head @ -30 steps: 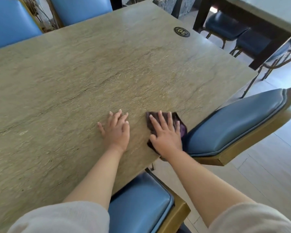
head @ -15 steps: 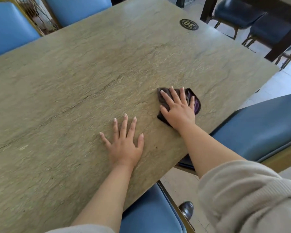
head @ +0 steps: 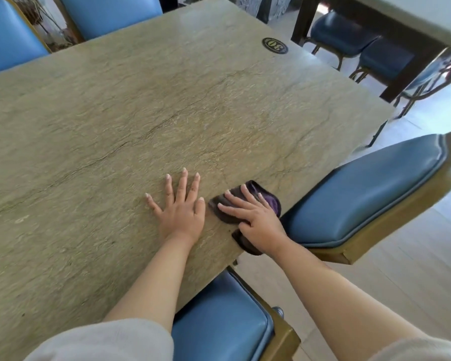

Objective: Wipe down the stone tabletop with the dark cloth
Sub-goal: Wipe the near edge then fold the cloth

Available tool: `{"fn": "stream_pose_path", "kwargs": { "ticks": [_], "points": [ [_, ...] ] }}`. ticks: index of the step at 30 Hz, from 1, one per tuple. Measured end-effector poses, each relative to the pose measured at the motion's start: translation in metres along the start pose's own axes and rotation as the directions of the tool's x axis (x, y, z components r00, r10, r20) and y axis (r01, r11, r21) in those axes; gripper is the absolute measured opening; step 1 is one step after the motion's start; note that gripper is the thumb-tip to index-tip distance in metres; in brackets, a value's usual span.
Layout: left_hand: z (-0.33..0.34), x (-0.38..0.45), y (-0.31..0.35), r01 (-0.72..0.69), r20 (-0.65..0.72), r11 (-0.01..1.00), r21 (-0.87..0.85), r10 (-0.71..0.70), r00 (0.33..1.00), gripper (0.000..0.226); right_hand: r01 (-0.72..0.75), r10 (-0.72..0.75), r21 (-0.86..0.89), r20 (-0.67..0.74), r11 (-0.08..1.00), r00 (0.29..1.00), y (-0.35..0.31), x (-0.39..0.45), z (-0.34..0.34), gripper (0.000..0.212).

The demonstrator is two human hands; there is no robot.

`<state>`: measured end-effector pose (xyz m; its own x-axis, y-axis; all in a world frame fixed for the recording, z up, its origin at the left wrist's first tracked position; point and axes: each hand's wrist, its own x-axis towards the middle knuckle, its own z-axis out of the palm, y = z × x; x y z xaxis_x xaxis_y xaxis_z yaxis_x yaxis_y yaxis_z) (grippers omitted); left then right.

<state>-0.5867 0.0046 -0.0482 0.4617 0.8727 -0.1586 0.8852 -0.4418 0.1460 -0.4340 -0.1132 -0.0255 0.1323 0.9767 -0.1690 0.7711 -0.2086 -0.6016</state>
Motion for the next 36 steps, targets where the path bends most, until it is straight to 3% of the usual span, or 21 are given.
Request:
{"fn": "stream_pose_path", "kwargs": {
  "ticks": [2,4,8,11,14,16,18,20,22,24,26,27,28,30,33,36],
  "points": [
    [-0.002,0.0,-0.001,-0.009,0.019,1.0,-0.02,0.009,1.0,0.055,-0.009,0.015,0.227,-0.023,0.974,1.0,-0.004,-0.025,0.0,0.056],
    [-0.005,-0.001,-0.002,-0.019,0.048,0.998,-0.063,0.022,0.999,0.054,-0.107,0.135,0.372,-0.05,0.922,0.99,-0.011,-0.048,-0.003,0.048],
    [-0.014,-0.01,-0.012,-0.079,0.018,0.947,-0.311,0.089,0.996,0.055,-0.21,0.242,0.397,-0.033,0.894,0.97,-0.042,-0.04,-0.024,0.045],
    [-0.018,-0.027,-0.029,-0.118,-0.069,0.896,-0.429,0.098,0.993,0.049,-0.12,0.151,0.254,-0.108,0.96,0.983,-0.056,0.003,-0.015,0.044],
    [-0.018,-0.049,-0.053,-0.129,-0.184,0.887,-0.444,0.05,0.982,0.056,-0.097,0.115,-0.167,0.102,0.981,0.988,-0.062,0.032,0.021,0.067],
    [-0.021,-0.062,-0.073,-0.066,-0.203,0.899,-0.434,-0.026,0.979,0.064,0.063,0.012,-0.361,0.202,0.931,0.979,-0.073,0.037,0.044,0.072],
    [-0.021,-0.077,-0.097,0.022,-0.207,0.92,-0.391,-0.112,0.972,0.067,0.313,-0.181,-0.404,0.332,0.86,0.926,-0.087,0.03,0.059,0.068],
    [-0.02,-0.088,-0.119,0.126,-0.223,0.937,-0.324,-0.206,0.953,0.068,0.581,-0.407,-0.412,0.438,0.702,0.802,-0.086,0.024,0.067,0.064],
    [-0.019,-0.1,-0.14,0.248,-0.199,0.933,-0.262,-0.304,0.932,0.065,0.711,-0.523,-0.414,0.487,0.568,0.7,-0.078,0.031,0.06,0.061],
    [-0.016,-0.115,-0.157,0.381,-0.134,0.901,-0.209,-0.413,0.901,0.055,0.627,-0.474,-0.482,0.412,0.612,0.778,-0.077,0.05,0.055,0.059],
    [-0.013,-0.132,-0.171,0.463,-0.123,0.868,-0.181,-0.487,0.865,0.052,0.34,-0.271,-0.529,0.206,0.777,0.94,-0.09,0.077,0.061,0.06],
    [-0.013,-0.138,-0.175,0.46,-0.136,0.873,-0.161,-0.481,0.866,0.053,0.198,-0.162,-0.521,0.115,0.831,0.98,-0.101,0.091,0.068,0.061],
    [-0.013,-0.142,-0.178,0.439,-0.146,0.886,-0.151,-0.459,0.876,0.056,0.108,-0.088,-0.503,0.062,0.857,0.994,-0.114,0.102,0.076,0.062],
    [-0.012,-0.141,-0.182,0.407,-0.163,0.889,-0.212,-0.443,0.882,0.063,0.111,-0.081,-0.484,0.083,0.868,0.993,-0.141,0.113,0.094,0.063],
    [-0.014,-0.139,-0.187,0.369,-0.219,0.837,-0.403,-0.48,0.849,0.069,0.386,-0.303,-0.477,0.245,0.789,0.921,-0.173,0.094,0.12,0.063],
    [-0.012,-0.141,-0.191,0.326,-0.256,0.809,-0.489,-0.49,0.833,0.071,0.707,-0.578,-0.388,0.407,0.592,0.707,-0.168,0.048,0.135,0.061]
  ]
}}
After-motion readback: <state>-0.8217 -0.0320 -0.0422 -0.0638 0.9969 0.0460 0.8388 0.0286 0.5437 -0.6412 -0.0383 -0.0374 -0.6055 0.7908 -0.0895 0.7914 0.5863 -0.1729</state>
